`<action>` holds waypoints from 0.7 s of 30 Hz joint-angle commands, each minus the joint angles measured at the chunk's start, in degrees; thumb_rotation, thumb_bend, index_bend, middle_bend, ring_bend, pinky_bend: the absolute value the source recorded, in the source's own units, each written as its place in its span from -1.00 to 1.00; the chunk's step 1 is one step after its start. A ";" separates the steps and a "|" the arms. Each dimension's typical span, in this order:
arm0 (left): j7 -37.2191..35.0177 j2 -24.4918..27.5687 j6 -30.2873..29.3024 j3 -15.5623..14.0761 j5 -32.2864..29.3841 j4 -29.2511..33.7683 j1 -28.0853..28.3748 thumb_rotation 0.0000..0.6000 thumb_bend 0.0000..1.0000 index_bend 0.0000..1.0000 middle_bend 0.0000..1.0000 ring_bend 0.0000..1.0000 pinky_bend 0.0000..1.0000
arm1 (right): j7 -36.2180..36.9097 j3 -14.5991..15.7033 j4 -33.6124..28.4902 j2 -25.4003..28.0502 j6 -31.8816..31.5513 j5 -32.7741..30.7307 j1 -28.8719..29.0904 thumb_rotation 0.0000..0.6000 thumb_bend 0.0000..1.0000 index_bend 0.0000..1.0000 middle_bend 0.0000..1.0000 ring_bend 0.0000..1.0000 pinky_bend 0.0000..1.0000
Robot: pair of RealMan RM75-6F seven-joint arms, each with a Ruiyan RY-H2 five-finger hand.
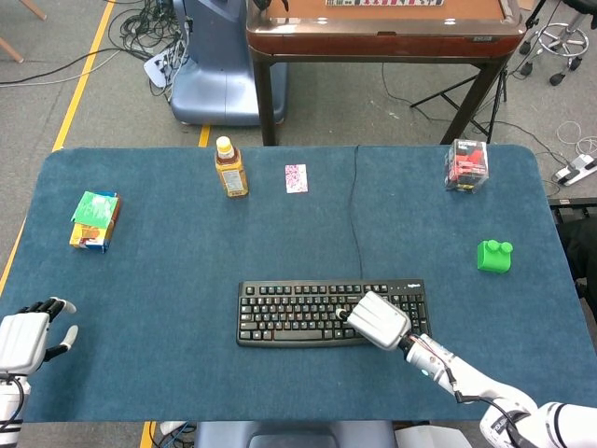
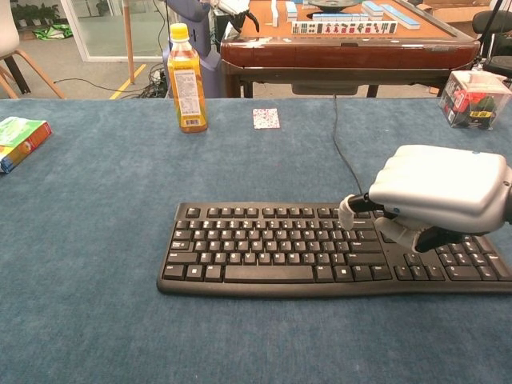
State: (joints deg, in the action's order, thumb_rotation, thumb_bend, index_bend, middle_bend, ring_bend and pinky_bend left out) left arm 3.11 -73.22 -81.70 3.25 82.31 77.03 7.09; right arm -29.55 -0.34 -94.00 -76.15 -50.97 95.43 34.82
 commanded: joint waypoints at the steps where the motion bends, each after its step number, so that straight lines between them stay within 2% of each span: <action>1: -0.09 -0.05 0.24 0.09 -0.31 -0.44 0.00 1.00 -0.36 -0.11 -0.19 -0.17 -0.06 | 0.01 0.20 0.24 -0.19 0.07 -0.37 0.18 1.00 0.55 -0.34 0.92 0.94 1.00; 21: -2.41 -0.80 2.33 0.70 -2.10 -3.95 0.50 1.00 -0.36 -0.10 -0.19 -0.17 -0.06 | 5.85 3.63 2.38 0.49 -1.04 1.23 0.70 1.00 0.55 -0.33 0.92 0.94 1.00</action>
State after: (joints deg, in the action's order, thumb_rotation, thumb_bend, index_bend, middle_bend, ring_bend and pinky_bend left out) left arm 0.69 -74.01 -79.37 3.94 80.21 73.09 7.58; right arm -23.77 3.22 -91.64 -75.72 -51.96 96.60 35.54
